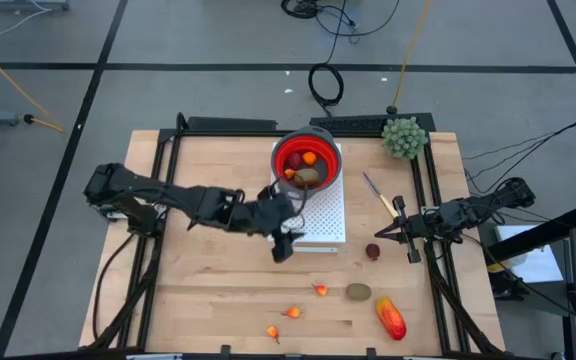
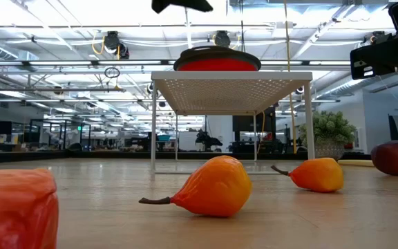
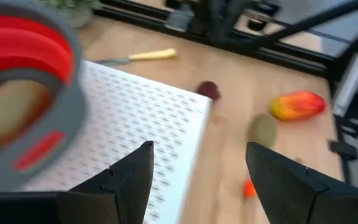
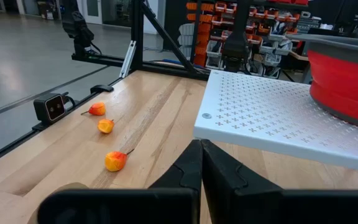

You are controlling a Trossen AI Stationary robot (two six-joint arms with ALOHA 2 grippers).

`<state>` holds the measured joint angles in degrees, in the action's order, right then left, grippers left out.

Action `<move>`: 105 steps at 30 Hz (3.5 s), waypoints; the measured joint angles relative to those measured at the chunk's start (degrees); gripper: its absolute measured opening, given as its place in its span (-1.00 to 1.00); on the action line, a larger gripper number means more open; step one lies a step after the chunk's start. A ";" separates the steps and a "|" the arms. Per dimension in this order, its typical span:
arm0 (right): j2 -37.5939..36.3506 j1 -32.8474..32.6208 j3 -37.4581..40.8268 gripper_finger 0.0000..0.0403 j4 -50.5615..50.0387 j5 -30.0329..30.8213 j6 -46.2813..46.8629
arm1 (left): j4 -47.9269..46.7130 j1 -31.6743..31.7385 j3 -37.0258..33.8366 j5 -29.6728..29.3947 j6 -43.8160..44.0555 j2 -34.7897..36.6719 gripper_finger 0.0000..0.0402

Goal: Pick & Place Fruit
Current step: Put the orange pear into the red strainer bowl

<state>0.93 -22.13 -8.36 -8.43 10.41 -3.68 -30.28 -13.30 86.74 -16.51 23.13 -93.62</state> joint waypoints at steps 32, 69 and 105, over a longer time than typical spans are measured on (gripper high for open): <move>0.02 0.00 0.00 -1.00 0.02 0.00 0.00 | -7.61 -18.32 0.02 -1.57 42.61 -4.38 0.27; 0.57 0.01 0.00 -1.00 0.10 0.00 -0.19 | -5.48 -24.10 0.01 7.02 74.29 -17.88 0.27; 0.59 0.00 0.00 -1.00 0.04 0.00 -0.02 | 2.12 -27.02 0.02 1.36 -9.22 -21.55 0.27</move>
<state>1.52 -22.13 -8.36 -8.38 10.41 -3.70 -28.16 -40.32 86.76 -15.15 13.90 -115.18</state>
